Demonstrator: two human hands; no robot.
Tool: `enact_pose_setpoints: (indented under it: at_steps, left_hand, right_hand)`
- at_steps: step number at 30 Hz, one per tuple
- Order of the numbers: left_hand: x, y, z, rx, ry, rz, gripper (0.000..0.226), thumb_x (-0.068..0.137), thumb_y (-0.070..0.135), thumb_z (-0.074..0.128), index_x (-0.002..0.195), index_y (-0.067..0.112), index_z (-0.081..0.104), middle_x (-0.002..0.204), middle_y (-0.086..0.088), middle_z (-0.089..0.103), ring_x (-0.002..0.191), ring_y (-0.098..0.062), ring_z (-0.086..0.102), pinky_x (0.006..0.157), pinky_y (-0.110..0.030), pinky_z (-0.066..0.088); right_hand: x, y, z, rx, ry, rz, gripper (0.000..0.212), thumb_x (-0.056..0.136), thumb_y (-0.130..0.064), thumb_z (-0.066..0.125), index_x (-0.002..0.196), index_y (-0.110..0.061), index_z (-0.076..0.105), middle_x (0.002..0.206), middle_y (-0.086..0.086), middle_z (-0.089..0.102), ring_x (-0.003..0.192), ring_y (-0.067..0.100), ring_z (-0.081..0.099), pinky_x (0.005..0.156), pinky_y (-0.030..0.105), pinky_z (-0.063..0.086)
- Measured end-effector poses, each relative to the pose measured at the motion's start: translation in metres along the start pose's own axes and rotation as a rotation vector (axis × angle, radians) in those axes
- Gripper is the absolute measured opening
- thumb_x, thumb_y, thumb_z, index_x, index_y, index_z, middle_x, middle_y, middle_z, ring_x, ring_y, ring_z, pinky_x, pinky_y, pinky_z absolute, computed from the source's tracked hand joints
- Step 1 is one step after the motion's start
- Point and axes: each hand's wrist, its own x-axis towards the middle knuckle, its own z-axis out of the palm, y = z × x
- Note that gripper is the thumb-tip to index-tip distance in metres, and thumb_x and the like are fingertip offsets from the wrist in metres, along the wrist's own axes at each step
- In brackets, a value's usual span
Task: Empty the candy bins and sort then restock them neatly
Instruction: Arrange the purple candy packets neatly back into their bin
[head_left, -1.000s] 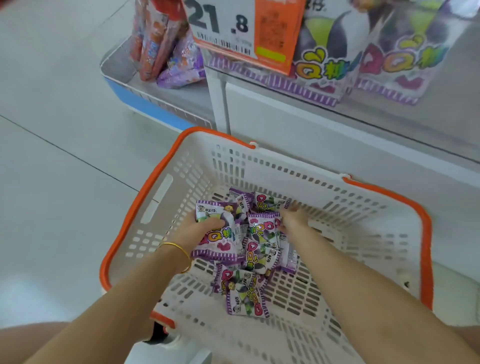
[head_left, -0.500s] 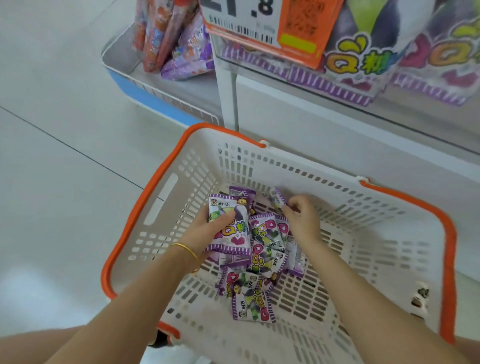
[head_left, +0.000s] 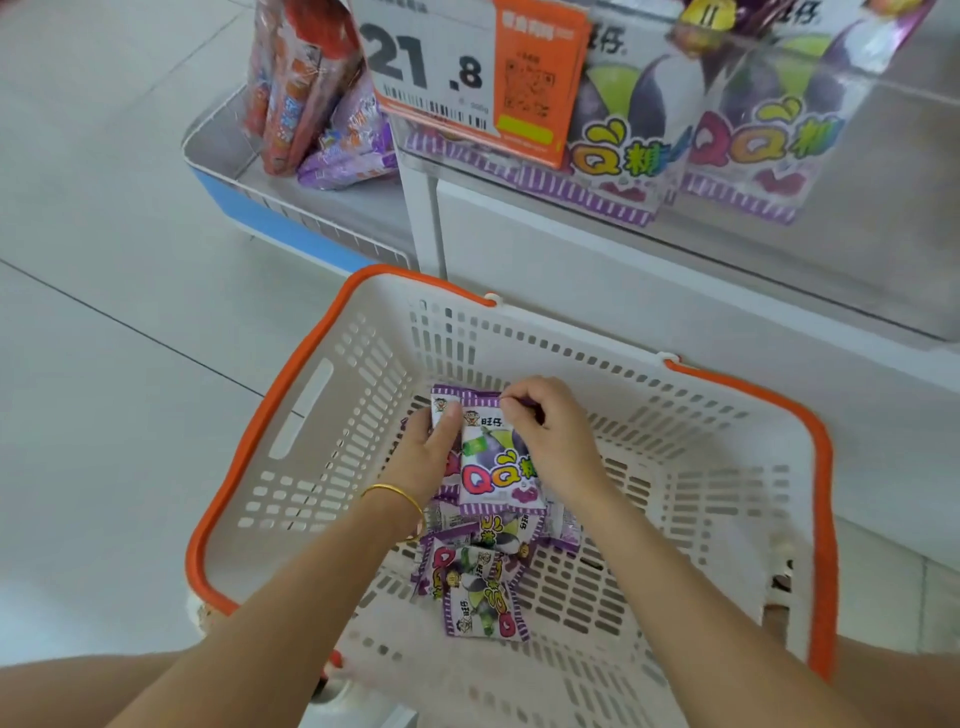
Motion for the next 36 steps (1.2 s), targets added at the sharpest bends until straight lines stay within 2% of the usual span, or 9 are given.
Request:
enact_pose_setpoints:
  at_steps: [4,7,10,14,19,26,29,33,36]
  left_hand:
    - [-0.006,0.012,0.005,-0.102,-0.088,-0.057,0.102,0.056,0.079,0.067,0.133,0.019,0.039,0.123,-0.006,0.06,0.108,-0.026,0.063,0.096,-0.049,0.049]
    - [-0.004,0.007,0.001,-0.072,-0.087,-0.06,0.073,0.069,0.041,0.081,0.127,0.016,0.044,0.116,-0.009,0.065,0.101,-0.025,0.066,0.093,-0.047,0.051]
    - [0.006,-0.001,-0.013,-0.121,0.008,-0.085,0.048,0.08,0.028,0.074,0.12,0.02,0.047,0.11,-0.009,0.067,0.096,-0.025,0.067,0.09,-0.045,0.052]
    - [0.016,-0.007,-0.036,-0.17,0.125,-0.099,0.045,0.08,0.026,0.073,0.118,0.017,0.049,0.107,-0.013,0.068,0.093,-0.031,0.068,0.088,-0.05,0.053]
    - [0.015,-0.012,-0.041,-0.156,0.133,-0.1,0.039,0.08,0.025,0.074,0.11,0.021,0.051,0.105,-0.013,0.069,0.091,-0.031,0.069,0.087,-0.05,0.054]
    - [0.005,-0.002,-0.034,-0.06,0.092,-0.009,0.043,0.079,0.028,0.075,0.112,0.023,0.049,0.108,-0.009,0.067,0.096,-0.027,0.067,0.09,-0.047,0.052]
    - [-0.01,0.014,-0.026,-0.021,0.079,0.086,0.031,0.084,0.023,0.07,0.106,0.025,0.049,0.102,-0.001,0.066,0.085,-0.012,0.065,0.072,-0.024,0.053]
    - [-0.038,0.045,-0.018,0.079,0.061,0.255,0.035,0.086,0.02,0.068,0.114,0.018,0.047,0.101,-0.001,0.063,0.08,-0.002,0.059,0.055,-0.006,0.045]
    - [-0.06,0.071,-0.015,0.191,0.031,0.371,0.045,0.085,0.021,0.069,0.121,0.011,0.046,0.104,-0.005,0.064,0.087,-0.014,0.063,0.064,-0.012,0.049]
  right_hand:
    - [0.0,0.008,0.024,-0.014,0.087,0.026,0.008,0.094,-0.018,0.055,0.086,-0.018,0.054,0.088,-0.003,0.053,0.082,0.008,0.05,0.071,0.01,0.037]
    - [0.005,0.013,0.032,0.096,0.122,0.096,0.007,0.096,-0.021,0.052,0.093,-0.016,0.051,0.086,0.0,0.053,0.077,0.01,0.052,0.067,0.012,0.04]
    - [0.013,0.043,0.03,0.158,0.239,0.314,0.011,0.1,-0.021,0.043,0.101,-0.013,0.051,0.084,-0.001,0.053,0.077,0.018,0.058,0.068,0.025,0.046]
    - [0.01,0.113,0.038,-0.194,-0.037,0.579,0.042,0.095,-0.027,0.054,0.132,-0.009,0.047,0.13,0.01,0.052,0.116,0.026,0.052,0.097,0.036,0.043]
    - [0.002,0.131,0.058,-0.54,-0.23,0.554,0.04,0.089,-0.042,0.06,0.122,-0.021,0.054,0.126,0.004,0.057,0.123,0.034,0.039,0.088,0.041,0.043]
    - [-0.012,0.093,0.02,0.0,-0.042,0.499,0.034,0.092,-0.021,0.06,0.123,-0.01,0.049,0.109,-0.003,0.054,0.103,0.02,0.055,0.079,0.029,0.042]
    - [-0.015,0.067,-0.015,0.127,-0.138,0.496,0.044,0.089,-0.016,0.064,0.13,-0.012,0.049,0.124,-0.003,0.051,0.106,0.018,0.059,0.08,0.036,0.054]
    - [-0.022,0.014,-0.064,-0.041,-0.286,0.351,0.053,0.083,-0.019,0.072,0.13,-0.015,0.049,0.132,-0.005,0.049,0.124,0.013,0.046,0.108,0.04,0.038]
    - [-0.03,-0.039,-0.103,-0.191,-0.349,0.206,0.034,0.077,-0.019,0.077,0.103,-0.023,0.055,0.119,-0.002,0.06,0.114,0.011,0.054,0.098,0.031,0.045]
